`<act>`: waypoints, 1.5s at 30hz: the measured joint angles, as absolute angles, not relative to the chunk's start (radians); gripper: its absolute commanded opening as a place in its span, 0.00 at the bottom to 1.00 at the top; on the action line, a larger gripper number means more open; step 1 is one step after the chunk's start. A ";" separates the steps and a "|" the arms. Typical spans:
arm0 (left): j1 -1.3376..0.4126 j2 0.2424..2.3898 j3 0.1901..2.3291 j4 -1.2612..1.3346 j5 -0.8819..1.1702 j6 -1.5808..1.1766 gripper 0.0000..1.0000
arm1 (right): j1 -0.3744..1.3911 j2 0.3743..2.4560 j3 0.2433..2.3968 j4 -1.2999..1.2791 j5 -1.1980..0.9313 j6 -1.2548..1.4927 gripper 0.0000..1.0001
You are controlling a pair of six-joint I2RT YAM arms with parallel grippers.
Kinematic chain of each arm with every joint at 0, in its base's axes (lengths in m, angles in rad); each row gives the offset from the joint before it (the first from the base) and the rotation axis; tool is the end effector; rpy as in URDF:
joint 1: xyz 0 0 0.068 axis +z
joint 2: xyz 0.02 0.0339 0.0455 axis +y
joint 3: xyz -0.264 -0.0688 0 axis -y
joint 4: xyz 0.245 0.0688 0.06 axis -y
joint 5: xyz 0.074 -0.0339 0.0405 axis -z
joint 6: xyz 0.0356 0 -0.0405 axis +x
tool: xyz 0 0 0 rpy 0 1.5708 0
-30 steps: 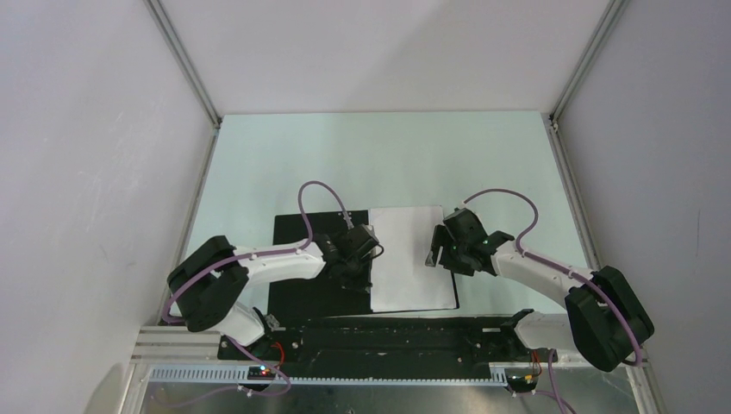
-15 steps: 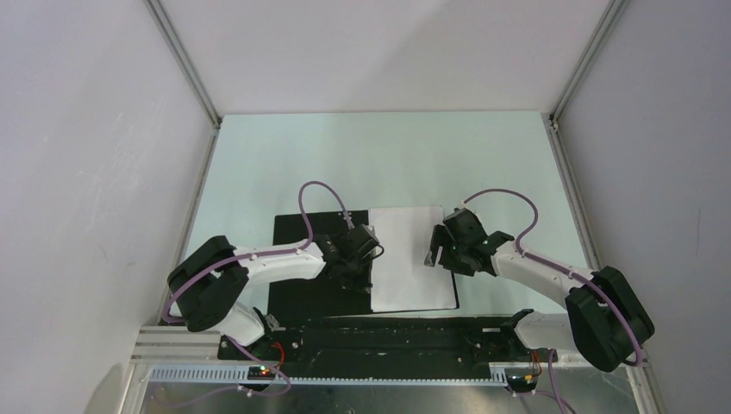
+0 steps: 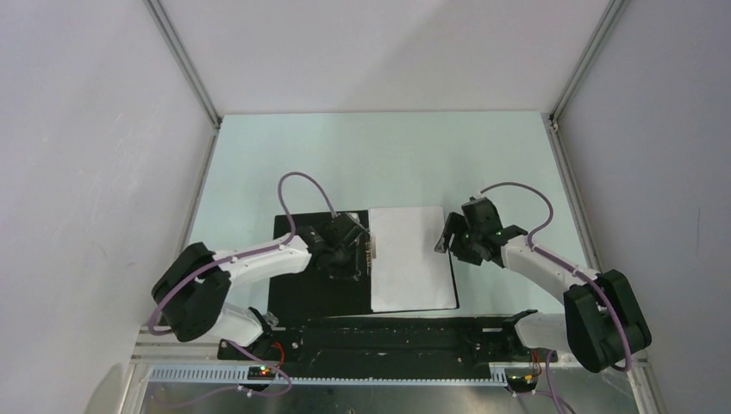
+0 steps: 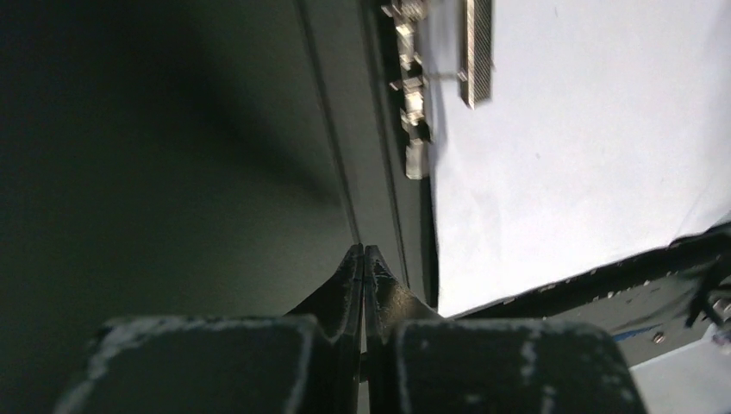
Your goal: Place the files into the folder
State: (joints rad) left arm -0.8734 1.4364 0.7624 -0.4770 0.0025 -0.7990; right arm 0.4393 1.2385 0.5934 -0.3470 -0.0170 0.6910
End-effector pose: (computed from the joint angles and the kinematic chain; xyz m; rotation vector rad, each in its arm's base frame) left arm 0.1657 -0.1979 0.1690 0.1059 2.8257 -0.4494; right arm 0.2040 0.0965 0.1719 0.3232 2.6077 0.4378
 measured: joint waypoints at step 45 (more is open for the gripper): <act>-0.605 1.631 0.915 -0.519 -0.046 -0.740 0.00 | 0.299 1.731 0.951 -0.149 -0.046 0.557 0.38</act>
State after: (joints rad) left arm -0.6052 1.6314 0.9146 -0.5186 -0.0456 -0.7399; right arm 0.2993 1.7306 0.9508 -0.1490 -0.0460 0.5568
